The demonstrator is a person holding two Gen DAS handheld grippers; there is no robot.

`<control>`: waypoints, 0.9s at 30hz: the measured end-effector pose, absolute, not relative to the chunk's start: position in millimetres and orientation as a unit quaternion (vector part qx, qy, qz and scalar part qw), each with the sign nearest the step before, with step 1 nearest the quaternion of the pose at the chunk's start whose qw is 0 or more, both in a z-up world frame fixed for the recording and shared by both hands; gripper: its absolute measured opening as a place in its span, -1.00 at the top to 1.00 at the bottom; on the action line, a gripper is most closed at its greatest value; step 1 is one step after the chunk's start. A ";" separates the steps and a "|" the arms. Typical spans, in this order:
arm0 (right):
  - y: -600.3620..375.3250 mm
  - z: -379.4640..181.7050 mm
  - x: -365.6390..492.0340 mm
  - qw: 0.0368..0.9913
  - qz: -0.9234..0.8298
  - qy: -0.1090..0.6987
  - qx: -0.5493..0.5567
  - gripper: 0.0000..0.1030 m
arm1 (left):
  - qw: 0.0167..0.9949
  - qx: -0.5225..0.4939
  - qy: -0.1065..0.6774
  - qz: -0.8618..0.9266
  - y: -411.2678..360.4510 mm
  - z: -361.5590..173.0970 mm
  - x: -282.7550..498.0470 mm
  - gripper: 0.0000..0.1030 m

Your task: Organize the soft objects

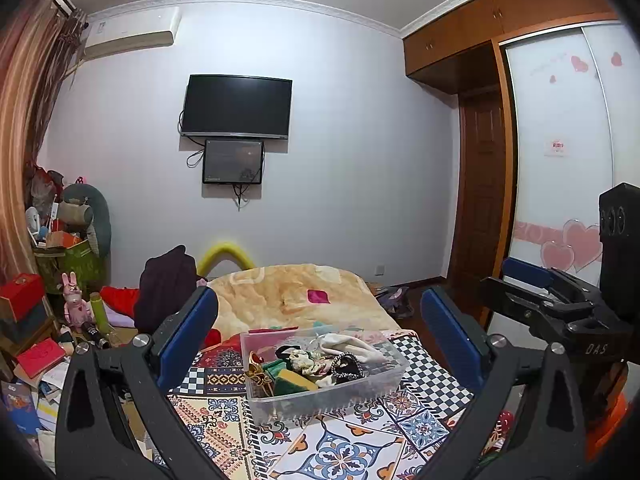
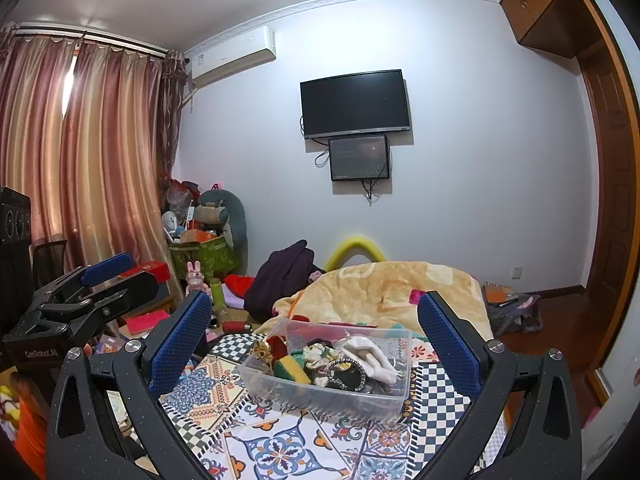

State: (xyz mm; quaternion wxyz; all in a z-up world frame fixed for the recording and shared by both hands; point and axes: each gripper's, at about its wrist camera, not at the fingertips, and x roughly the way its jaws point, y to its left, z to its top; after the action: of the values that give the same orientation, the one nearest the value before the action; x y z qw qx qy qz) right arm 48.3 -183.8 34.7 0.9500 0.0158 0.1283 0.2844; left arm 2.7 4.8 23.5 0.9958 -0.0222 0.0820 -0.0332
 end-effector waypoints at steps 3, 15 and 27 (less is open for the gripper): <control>-184.9 35.4 48.3 0.950 0.285 0.128 0.017 -1.00 | 0.996 -0.021 0.080 -0.031 4.2 23.7 2.7 -1.00; -184.6 34.9 48.7 0.950 0.284 0.128 0.015 -1.00 | 0.996 -0.021 0.074 -0.036 2.4 24.8 0.7 -1.00; -184.6 34.8 48.0 0.951 0.283 0.125 0.012 -1.00 | 0.996 -0.022 0.077 -0.040 -0.6 24.6 2.2 -1.00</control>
State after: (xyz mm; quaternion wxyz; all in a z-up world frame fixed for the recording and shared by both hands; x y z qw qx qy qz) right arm 48.0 -184.6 34.8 0.9508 0.0125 0.1252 0.2831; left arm 2.2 -0.6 24.6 0.9960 -0.0224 0.0765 -0.0399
